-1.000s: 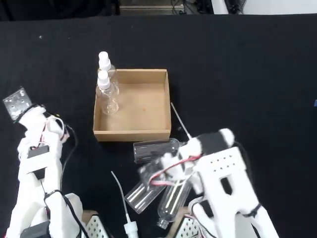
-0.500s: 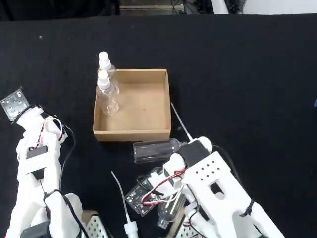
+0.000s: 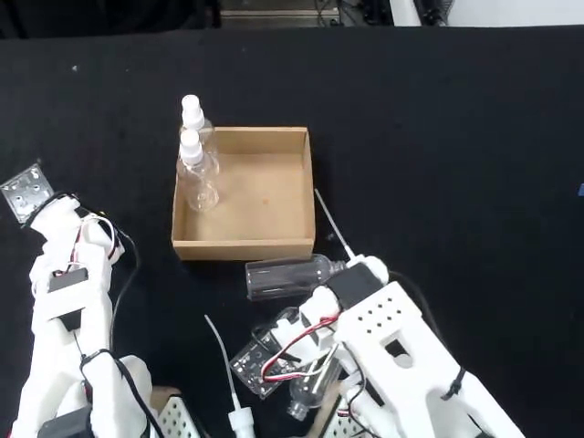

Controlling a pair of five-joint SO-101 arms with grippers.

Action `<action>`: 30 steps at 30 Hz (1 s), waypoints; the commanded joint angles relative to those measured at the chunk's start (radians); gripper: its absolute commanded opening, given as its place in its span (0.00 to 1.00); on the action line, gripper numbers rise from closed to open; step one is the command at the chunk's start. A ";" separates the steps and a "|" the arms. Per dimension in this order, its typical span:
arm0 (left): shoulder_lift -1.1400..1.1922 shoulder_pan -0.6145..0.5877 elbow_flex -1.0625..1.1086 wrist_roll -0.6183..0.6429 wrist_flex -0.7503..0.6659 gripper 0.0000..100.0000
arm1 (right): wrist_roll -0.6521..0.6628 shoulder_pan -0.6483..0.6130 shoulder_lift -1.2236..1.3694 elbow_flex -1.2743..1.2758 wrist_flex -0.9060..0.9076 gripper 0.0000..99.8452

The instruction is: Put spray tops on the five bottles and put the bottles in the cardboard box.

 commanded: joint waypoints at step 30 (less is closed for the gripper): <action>-0.021 -0.002 -0.015 0.005 -0.015 0.06 | -0.114 0.097 -0.035 -0.024 -0.020 0.07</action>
